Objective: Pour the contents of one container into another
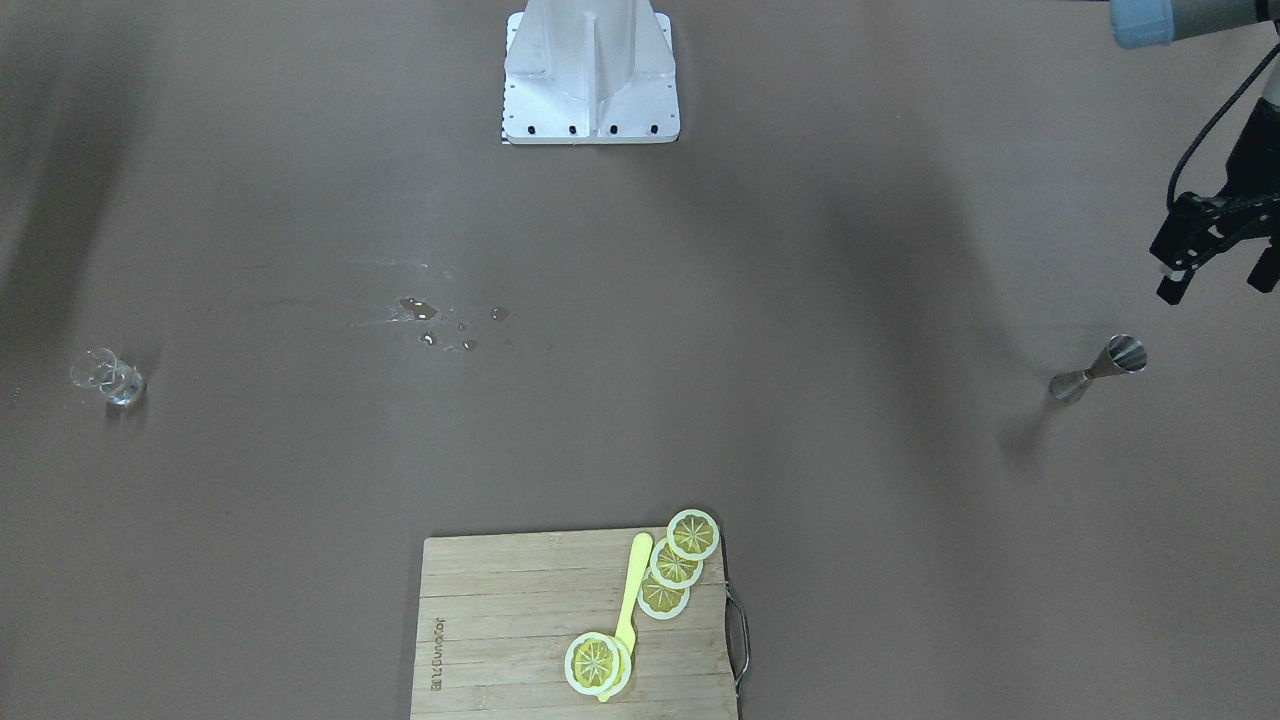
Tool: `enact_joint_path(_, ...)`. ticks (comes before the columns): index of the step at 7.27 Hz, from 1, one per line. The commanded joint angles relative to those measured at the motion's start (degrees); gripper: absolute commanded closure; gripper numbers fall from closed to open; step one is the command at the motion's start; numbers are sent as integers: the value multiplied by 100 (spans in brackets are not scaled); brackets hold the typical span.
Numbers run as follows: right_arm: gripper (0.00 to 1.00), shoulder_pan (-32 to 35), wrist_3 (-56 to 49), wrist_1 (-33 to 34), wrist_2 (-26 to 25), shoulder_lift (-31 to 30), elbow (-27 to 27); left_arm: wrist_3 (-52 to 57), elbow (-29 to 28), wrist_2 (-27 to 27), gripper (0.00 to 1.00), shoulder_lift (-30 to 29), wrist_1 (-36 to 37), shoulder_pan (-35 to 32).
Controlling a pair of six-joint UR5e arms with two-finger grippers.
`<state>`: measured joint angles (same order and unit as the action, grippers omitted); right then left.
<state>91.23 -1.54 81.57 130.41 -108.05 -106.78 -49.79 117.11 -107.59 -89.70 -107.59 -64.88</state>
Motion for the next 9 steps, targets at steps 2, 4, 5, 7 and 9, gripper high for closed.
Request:
enact_joint_path(2,0,0,-846,-667,54,3,499,-795,58,1640,3,731,-1155,1080)
enact_joint_path(4,0,0,-900,-843,781,29,772,-1381,6,2623,3,1364,-2042,1721)
enact_joint_path(5,0,-17,-901,-1045,810,29,781,-1524,-30,3221,3,1611,-2342,2012)
enact_joint_path(7,0,-289,-1136,-1720,889,21,790,-2233,-379,4258,4,1745,-3018,2644)
enact_joint_path(9,0,-639,-1348,-1829,951,73,817,-2735,-828,5366,3,1702,-3198,3137)
